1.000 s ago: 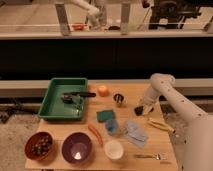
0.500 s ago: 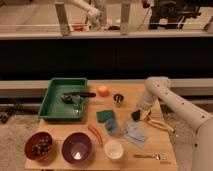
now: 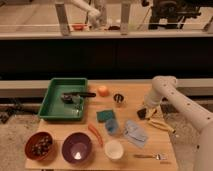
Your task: Wipe table surface with eraser
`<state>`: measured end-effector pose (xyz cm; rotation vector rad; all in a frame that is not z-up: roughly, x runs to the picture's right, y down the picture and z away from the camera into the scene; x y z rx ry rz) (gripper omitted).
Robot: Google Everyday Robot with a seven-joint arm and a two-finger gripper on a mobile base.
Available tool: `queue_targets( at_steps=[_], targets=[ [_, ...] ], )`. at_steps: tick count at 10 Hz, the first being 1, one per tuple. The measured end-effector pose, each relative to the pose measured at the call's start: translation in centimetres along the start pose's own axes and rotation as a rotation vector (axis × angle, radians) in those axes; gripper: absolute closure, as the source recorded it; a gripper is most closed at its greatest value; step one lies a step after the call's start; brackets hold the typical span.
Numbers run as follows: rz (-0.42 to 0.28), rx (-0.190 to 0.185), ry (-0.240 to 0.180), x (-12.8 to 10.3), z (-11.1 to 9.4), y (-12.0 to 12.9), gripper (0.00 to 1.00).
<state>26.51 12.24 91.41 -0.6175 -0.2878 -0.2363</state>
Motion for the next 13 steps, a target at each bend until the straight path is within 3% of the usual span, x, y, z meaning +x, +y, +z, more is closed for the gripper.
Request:
queue_targets(
  at_steps=[3, 8, 10, 13],
  targets=[
    [0.033, 0.013, -0.015, 1.4, 0.8, -3.2, 1.0],
    [-0.019, 0.044, -0.068, -1.9, 1.9, -7.7, 1.0],
    [-0.049, 0.044, -0.084, -3.1, 1.9, -7.6, 1.0],
    [-0.092, 0.036, -0.11, -4.9, 1.4, -5.4, 1.0]
  ],
)
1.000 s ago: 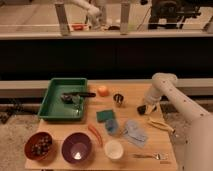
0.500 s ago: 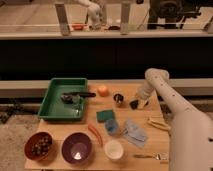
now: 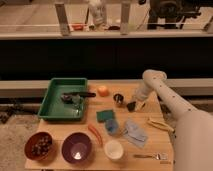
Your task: Wipe table surface with eraser
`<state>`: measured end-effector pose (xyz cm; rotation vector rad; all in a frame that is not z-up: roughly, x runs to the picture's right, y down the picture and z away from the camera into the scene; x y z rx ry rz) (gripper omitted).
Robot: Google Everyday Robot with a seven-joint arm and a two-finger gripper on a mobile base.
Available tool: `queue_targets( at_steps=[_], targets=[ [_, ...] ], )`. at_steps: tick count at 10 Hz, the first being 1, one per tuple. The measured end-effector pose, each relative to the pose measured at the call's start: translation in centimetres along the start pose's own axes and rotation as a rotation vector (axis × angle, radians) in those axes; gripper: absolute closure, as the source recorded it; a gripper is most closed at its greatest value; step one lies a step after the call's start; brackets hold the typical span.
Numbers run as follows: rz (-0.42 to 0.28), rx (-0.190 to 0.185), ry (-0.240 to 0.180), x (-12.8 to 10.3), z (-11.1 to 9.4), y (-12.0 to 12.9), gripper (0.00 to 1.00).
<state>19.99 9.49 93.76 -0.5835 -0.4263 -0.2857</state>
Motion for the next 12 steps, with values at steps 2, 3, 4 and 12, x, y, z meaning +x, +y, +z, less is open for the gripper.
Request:
queue_targets(
  at_steps=[2, 3, 4, 12],
  targets=[
    [-0.012, -0.008, 0.006, -0.6, -0.6, 1.8, 1.0],
    [-0.009, -0.014, 0.014, -0.5, -0.9, 2.7, 1.0],
    [-0.005, -0.018, 0.019, -0.3, -1.1, 3.4, 1.0],
    [0.105, 0.005, 0.083, 6.1, -3.6, 3.7, 1.0]
  ],
)
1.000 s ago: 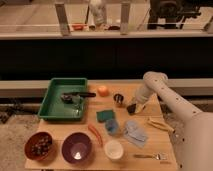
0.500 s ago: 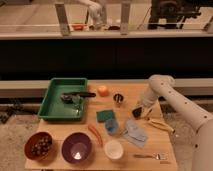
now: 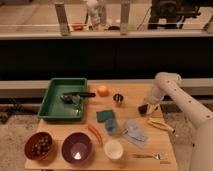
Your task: Wipe table surface with eraser
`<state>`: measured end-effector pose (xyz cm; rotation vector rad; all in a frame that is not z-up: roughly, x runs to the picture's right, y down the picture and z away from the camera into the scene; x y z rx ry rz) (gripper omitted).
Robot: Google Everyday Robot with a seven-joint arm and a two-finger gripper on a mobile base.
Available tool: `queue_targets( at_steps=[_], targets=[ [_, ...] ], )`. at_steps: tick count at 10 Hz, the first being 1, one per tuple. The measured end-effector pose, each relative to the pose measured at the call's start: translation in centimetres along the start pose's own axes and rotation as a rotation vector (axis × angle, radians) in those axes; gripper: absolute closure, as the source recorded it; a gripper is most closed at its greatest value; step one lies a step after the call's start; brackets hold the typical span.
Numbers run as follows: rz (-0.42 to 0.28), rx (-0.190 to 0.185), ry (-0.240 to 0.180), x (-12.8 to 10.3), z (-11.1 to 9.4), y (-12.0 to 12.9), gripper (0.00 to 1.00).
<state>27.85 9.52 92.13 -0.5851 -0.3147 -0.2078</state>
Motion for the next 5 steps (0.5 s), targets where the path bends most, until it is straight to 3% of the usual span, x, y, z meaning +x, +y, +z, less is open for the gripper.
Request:
queue_targets(
  at_steps=[2, 5],
  targets=[
    [0.011, 0.004, -0.009, 0.8, 0.8, -1.9, 1.0],
    [-0.025, -0.001, -0.035, -2.3, 2.4, -4.0, 1.0]
  ],
)
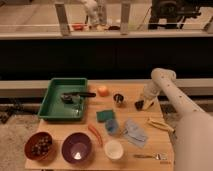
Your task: Wipe table surface with eraser
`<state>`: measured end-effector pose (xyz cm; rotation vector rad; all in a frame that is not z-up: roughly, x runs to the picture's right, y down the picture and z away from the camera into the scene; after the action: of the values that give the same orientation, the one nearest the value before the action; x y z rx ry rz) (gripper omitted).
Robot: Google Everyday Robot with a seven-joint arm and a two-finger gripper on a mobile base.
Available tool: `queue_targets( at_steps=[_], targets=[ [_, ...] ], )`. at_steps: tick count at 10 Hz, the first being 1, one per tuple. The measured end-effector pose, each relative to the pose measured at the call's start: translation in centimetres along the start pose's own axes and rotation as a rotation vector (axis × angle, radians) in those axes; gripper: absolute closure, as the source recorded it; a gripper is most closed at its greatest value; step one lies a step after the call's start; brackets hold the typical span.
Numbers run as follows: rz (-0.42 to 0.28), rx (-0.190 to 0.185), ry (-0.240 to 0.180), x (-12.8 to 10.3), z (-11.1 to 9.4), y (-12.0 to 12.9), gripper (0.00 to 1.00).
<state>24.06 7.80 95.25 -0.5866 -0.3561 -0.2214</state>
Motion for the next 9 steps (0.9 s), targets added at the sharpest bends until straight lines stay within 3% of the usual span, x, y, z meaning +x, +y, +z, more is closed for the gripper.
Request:
queue_targets(
  at_steps=[2, 5, 7, 9],
  targets=[
    [-0.05, -0.003, -0.031, -3.6, 1.2, -1.4, 1.0],
    [-0.139, -0.011, -0.059, -6.8, 1.4, -1.2, 1.0],
    [-0.167, -0.018, -0.064, -7.3, 0.7, 0.6, 1.0],
    [-0.165, -0.031, -0.054, -6.2, -0.4, 3.1, 1.0]
  ],
)
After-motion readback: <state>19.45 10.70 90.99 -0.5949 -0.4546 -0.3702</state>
